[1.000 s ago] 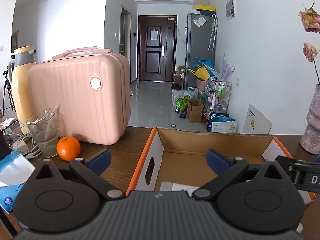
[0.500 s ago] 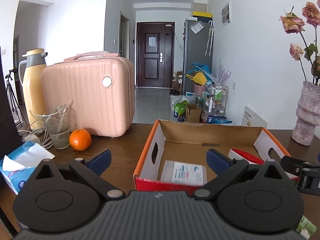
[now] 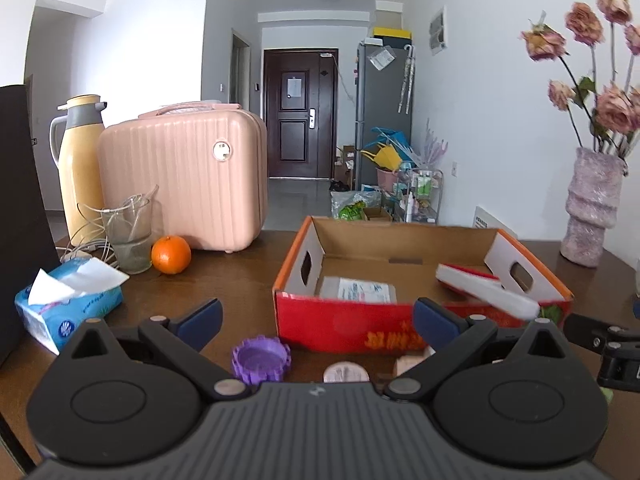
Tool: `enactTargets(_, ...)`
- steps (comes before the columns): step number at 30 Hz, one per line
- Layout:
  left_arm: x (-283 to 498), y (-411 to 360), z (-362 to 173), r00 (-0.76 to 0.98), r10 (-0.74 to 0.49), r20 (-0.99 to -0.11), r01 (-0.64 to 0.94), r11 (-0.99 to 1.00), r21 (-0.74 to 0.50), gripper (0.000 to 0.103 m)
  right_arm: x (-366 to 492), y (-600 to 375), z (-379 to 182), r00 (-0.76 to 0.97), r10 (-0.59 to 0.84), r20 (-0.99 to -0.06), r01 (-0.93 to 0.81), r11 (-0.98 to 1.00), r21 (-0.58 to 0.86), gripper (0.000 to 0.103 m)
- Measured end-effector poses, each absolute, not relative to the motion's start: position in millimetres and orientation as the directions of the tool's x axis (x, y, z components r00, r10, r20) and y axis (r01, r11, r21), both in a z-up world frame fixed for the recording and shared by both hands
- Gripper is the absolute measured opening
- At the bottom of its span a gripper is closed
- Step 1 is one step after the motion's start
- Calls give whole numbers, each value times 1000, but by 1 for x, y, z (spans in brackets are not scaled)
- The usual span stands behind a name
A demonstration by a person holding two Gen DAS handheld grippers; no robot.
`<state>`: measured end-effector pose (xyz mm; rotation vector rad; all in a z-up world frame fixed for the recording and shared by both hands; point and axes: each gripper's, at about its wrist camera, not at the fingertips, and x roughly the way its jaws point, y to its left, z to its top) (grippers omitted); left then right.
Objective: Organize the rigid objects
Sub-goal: 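Withdraw both tools from the box back toward the remaining objects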
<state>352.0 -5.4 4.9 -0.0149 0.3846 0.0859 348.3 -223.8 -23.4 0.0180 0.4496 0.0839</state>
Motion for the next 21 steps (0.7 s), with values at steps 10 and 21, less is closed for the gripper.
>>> enactTargets(10,311,-9,-7,922,58,-384,-57,998,15,103,308,-233,-37,895,105,-434,-97,994,41,103)
enactTargets(21,291,-7,-22,897,31,-441,-36,999,-2,103,277,-237,-57,892,75,-446,-89,996,-10,100)
